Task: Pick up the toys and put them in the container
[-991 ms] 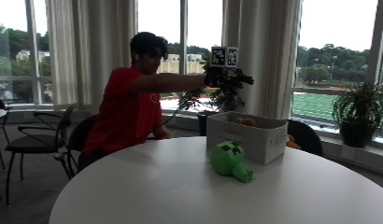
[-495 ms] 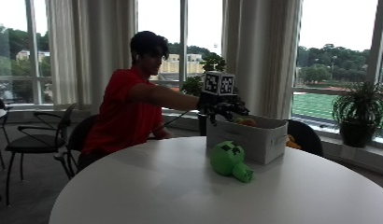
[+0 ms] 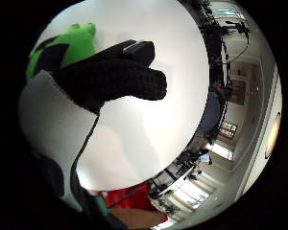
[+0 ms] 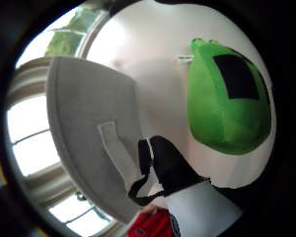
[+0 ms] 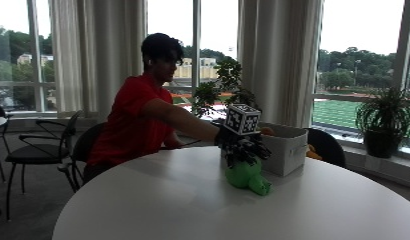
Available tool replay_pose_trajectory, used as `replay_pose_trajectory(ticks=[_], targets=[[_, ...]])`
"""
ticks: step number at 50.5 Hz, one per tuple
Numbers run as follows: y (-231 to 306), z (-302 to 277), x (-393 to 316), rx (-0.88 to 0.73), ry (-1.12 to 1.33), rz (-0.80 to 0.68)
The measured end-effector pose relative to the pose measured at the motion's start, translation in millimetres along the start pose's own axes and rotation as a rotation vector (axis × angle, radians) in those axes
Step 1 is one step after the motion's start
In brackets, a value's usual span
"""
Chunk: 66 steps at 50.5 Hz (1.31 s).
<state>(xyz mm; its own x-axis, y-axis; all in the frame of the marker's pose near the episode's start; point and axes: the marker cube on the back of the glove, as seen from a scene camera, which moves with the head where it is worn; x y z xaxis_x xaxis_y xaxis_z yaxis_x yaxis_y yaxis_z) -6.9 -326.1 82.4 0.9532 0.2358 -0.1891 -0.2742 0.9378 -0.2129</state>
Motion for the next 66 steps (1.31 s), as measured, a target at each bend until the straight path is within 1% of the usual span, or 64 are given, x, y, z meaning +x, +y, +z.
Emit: replay_pose_trajectory(ticks=[7, 12, 20, 28, 46, 51, 60, 66], targets=[[-15.4, 24.7, 7.2, -0.073, 0.071, -0.009], [-17.0, 31.5, 9.8, -0.103, 0.081, -0.020], [-18.8, 34.8, 10.8, -0.102, 0.097, -0.028], [-19.3, 35.6, 10.7, -0.033, 0.078, -0.014], [-17.7, 32.0, 7.7, 0.193, 0.024, -0.009], [-14.0, 30.3, 6.9, 0.215, 0.020, -0.018], [1.9, 20.8, 9.9, 0.201, -0.013, -0.019], [16.0, -2.6, 12.6, 0.240, -0.047, -0.022]])
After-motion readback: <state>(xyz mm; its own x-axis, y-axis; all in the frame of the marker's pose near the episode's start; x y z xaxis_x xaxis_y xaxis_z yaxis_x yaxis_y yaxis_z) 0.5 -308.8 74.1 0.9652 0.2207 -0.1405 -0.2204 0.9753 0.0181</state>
